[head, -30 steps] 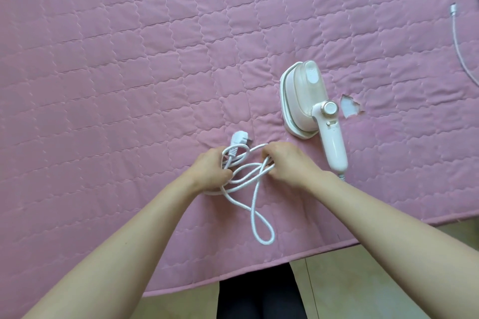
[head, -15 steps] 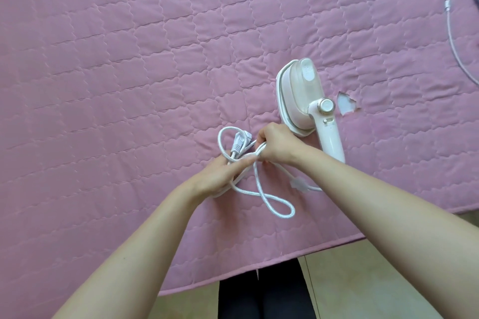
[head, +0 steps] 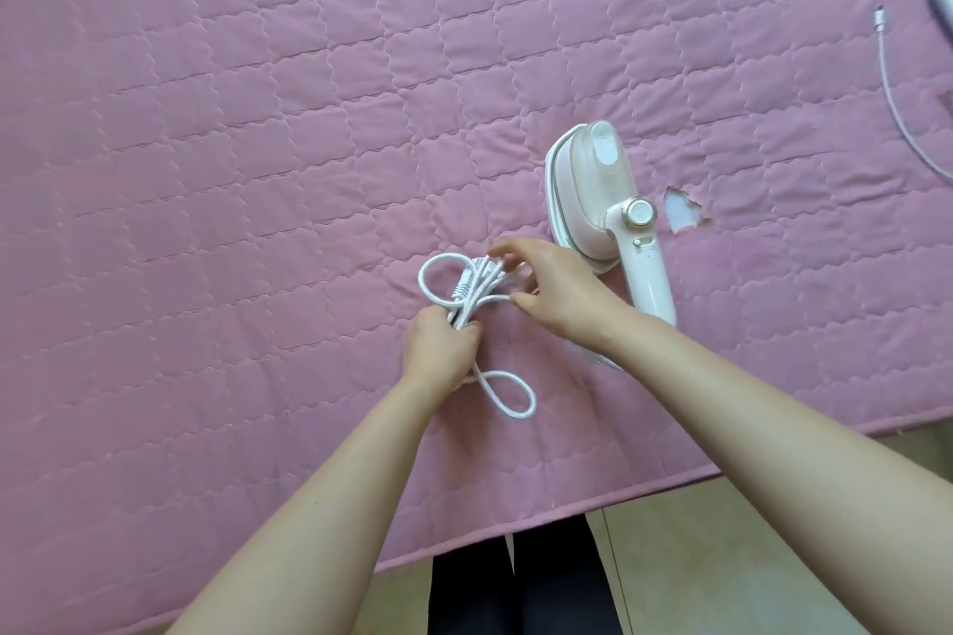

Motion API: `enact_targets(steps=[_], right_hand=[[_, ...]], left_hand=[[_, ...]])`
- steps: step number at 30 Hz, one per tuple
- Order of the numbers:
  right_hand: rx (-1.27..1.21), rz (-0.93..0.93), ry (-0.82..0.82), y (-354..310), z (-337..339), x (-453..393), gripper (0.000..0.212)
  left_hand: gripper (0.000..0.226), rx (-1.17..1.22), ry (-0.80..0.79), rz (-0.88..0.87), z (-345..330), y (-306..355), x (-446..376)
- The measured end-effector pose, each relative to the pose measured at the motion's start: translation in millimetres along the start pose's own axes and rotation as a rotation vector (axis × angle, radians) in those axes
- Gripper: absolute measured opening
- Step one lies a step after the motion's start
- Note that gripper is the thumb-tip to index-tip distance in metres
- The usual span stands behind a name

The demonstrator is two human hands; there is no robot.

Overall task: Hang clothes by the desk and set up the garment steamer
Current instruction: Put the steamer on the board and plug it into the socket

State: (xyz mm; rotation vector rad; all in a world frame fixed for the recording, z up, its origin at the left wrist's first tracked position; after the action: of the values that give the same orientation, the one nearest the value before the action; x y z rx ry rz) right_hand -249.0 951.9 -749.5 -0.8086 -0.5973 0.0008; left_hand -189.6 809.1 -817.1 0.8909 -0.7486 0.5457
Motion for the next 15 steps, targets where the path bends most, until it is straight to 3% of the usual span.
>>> enact_targets(steps=[5,10,12,15], right_hand=[[0.116,0.101,0.255,-1.7,48.3,36.1,0.047],[0.260,0.016,0.550,17.0,100.3,75.5,0.044],[0.273,-0.079,0.550,34.0,105.4,79.0,0.052],[0.082,-0.290,0.428,66.8,97.0,75.1,0.065]], left_hand=[[0.030,0.343,0.117,0.090,-4.7,3.0,8.8],[0.025,0.570,0.148,0.133,-20.8,20.4,7.8],[0.022,0.646,0.147,0.140,-28.4,31.6,5.6],[0.019,0.823,0.137,0.173,-43.9,45.8,-1.3]])
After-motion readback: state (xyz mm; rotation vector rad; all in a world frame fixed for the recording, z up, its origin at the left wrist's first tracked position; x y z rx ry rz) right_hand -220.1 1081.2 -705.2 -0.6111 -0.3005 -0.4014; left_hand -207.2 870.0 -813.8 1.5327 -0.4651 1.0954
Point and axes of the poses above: each hand's wrist, its own x-axis away from the middle knuckle, its own z-axis out of the back of the hand, y = z × x, the point moved 10 cm from there along -x, towards the middle knuckle, and after that the axes turned 1 degree about -x, right-handed, at the moved point
